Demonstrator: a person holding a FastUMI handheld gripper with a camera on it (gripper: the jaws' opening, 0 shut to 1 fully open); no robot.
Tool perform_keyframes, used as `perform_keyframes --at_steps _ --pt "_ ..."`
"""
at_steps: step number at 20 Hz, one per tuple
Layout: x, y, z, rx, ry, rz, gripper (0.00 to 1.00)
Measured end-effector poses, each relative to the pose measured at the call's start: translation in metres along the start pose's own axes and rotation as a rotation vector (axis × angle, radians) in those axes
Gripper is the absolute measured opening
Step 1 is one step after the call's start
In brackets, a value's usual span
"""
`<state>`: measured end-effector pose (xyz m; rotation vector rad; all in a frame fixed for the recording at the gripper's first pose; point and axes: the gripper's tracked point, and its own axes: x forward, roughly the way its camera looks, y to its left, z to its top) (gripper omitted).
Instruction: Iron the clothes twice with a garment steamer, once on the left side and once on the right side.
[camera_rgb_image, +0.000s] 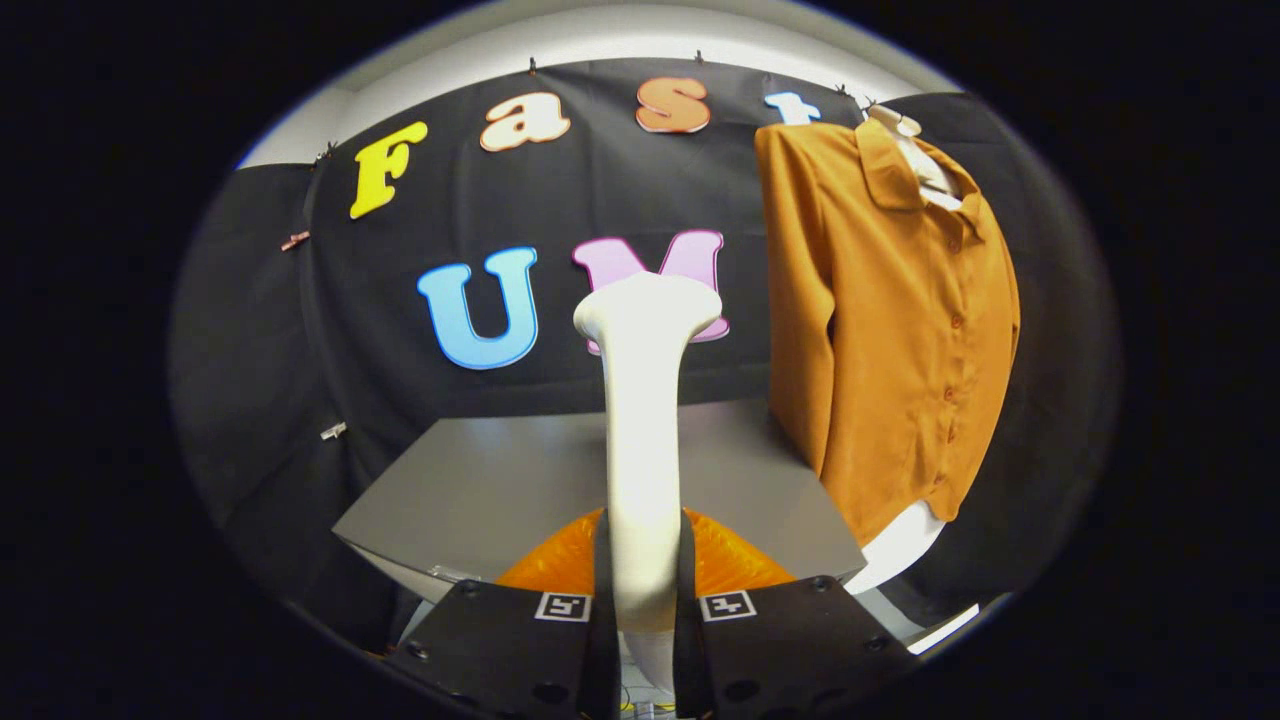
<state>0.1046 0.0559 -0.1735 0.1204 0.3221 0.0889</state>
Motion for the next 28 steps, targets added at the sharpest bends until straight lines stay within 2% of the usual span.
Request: perform_keyframes --at_steps 7,13,20,28 --pt "-0.061 -0.047 0.079 -0.010 -0.273 -0.020 0.24" --pt "-0.071 -0.096 0.113 -0.025 -0.419 -0.025 0.24" --pt "-0.047 -0.163 0.123 0.006 -0.431 -0.085 0.24" --pt "-0.002 -0.197 0.086 0.012 -0.322 -0.115 0.24"
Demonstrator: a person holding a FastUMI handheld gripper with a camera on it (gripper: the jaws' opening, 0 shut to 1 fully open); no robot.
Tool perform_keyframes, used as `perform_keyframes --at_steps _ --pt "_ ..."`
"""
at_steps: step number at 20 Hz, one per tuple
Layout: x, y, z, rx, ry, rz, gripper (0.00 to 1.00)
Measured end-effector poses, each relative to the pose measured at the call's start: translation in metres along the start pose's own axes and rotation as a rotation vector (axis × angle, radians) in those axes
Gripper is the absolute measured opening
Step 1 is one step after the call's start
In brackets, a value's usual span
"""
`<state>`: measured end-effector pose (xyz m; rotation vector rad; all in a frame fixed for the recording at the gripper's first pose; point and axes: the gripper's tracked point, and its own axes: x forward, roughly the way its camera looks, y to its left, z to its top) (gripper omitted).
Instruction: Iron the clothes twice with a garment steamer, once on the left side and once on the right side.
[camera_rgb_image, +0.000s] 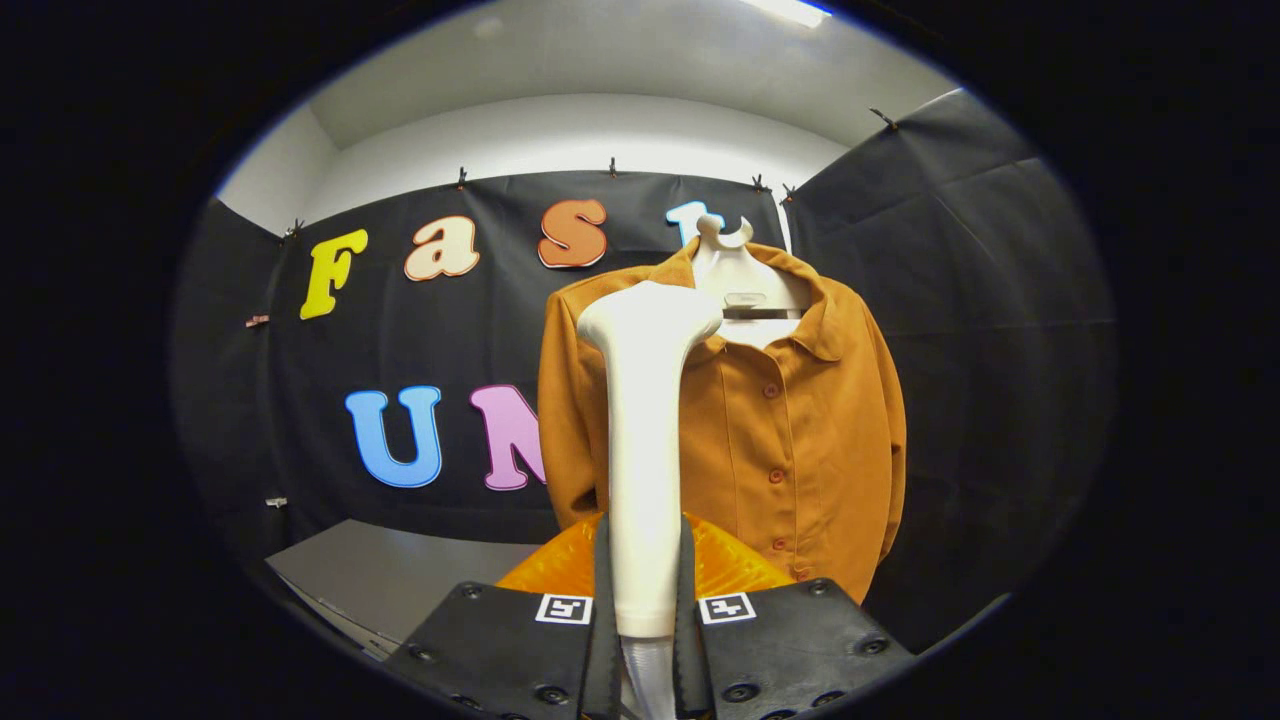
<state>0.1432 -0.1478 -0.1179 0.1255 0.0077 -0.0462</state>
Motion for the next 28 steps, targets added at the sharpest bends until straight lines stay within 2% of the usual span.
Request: perform_keyframes --at_steps 14,28 --pt "-0.006 -0.012 -0.099 -0.007 0.159 -0.006 0.24" --pt "-0.051 -0.039 -0.202 -0.001 0.350 -0.062 0.24"
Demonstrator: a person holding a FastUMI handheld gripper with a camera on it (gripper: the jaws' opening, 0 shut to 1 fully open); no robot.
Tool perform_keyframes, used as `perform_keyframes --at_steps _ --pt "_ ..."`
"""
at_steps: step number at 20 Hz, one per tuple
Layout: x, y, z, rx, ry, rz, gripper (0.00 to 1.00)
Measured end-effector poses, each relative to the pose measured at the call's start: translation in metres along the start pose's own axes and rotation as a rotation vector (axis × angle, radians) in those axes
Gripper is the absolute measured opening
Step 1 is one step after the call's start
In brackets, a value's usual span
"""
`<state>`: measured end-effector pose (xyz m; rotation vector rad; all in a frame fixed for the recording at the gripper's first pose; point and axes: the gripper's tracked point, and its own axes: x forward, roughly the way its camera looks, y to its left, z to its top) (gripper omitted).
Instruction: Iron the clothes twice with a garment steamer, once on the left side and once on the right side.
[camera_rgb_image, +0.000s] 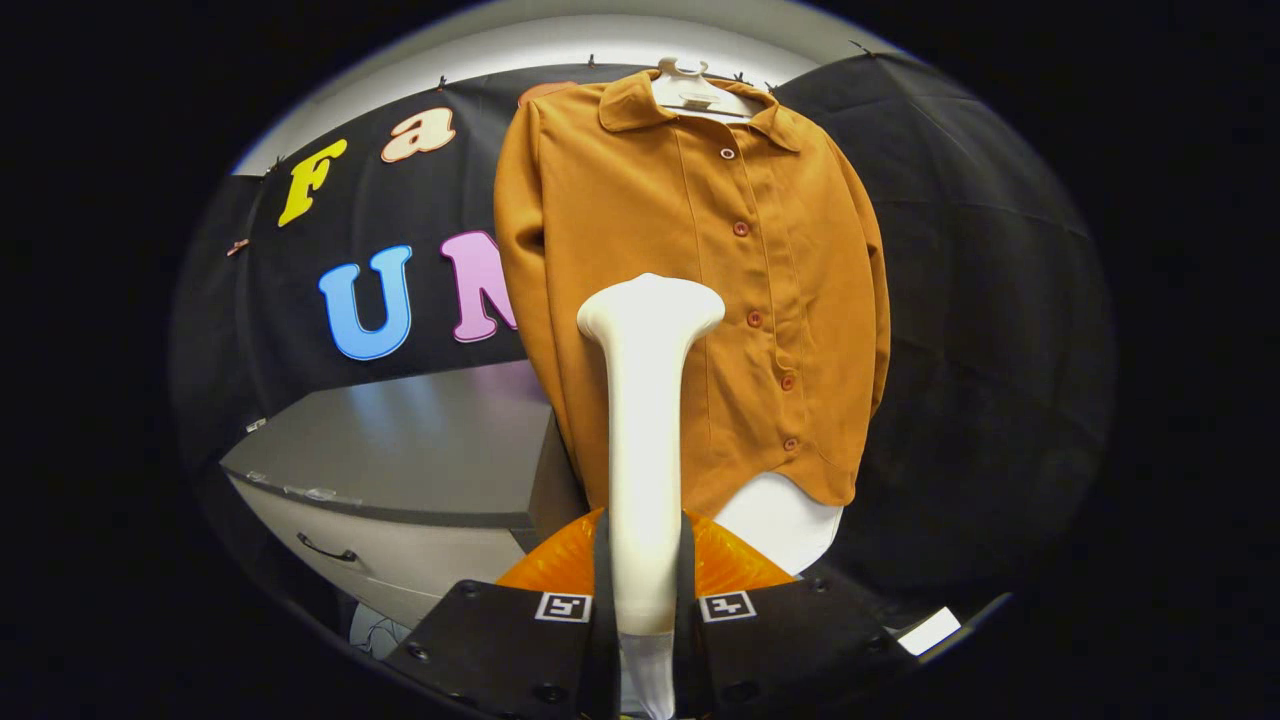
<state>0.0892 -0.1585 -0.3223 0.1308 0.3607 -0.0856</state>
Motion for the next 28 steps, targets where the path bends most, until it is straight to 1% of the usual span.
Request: perform_keyframes --at_steps 7,11,15,17,20,22,24,28 --pt "-0.007 -0.011 -0.066 -0.002 0.141 -0.037 0.24" --pt "-0.014 -0.017 -0.095 0.013 0.198 -0.056 0.24" --pt "-0.023 -0.023 -0.117 0.027 0.240 -0.071 0.24" --pt "-0.028 -0.024 -0.117 0.040 0.242 -0.072 0.24" --pt "-0.037 -0.024 -0.103 0.030 0.213 -0.066 0.24" --pt "-0.042 -0.023 -0.077 0.029 0.167 -0.056 0.24" --pt "-0.045 -0.022 -0.043 0.036 0.106 -0.047 0.24" --pt "-0.056 -0.018 0.043 0.034 -0.056 -0.033 0.24"
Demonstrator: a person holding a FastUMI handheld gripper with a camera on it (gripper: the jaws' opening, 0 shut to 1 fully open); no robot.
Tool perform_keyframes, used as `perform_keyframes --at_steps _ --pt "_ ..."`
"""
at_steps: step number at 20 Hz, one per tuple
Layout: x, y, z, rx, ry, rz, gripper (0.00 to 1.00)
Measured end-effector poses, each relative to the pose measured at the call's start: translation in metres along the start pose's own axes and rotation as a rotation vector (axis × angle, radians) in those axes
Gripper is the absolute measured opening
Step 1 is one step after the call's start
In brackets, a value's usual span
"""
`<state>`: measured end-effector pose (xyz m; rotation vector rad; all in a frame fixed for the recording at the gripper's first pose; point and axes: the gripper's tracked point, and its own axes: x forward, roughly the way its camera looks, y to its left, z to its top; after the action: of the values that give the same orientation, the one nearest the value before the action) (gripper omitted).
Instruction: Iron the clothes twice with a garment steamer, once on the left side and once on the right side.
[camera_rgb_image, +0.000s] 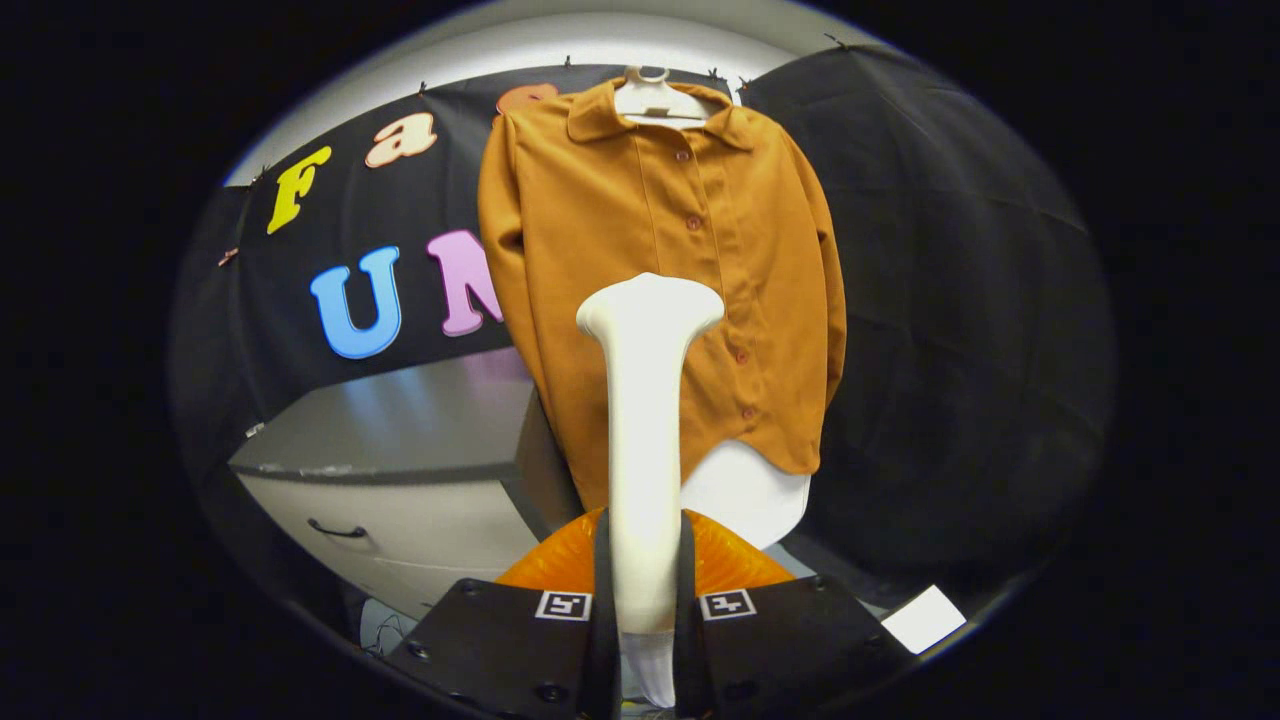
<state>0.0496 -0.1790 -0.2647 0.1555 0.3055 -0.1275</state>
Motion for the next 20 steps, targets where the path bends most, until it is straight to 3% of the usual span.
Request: perform_keyframes --at_steps 10,20 --pt "-0.036 0.009 0.177 -0.024 -0.344 0.064 0.24" --pt "-0.029 -0.028 0.227 -0.055 -0.447 0.032 0.24"
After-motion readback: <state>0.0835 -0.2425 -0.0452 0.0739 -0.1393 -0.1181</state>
